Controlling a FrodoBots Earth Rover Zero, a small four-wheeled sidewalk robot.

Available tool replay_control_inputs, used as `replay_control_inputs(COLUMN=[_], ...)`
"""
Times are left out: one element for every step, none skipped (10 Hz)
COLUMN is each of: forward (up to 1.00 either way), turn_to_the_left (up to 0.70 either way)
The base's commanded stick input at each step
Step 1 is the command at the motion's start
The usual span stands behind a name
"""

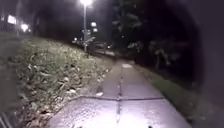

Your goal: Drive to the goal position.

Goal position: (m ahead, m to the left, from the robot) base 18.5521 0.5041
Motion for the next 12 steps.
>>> replay_control_inputs(forward=[0.45, 0.45, 0.45, 0.45, 0.45, 0.45, 0.45, 0.45, 0.45, 0.45, 0.45, 0.45], turn_to_the_left=[-0.27, -0.27, -0.27, 0.0, 0.0, 0.0, 0.0, 0.0, 0.0, -0.2, -0.26, -0.27])
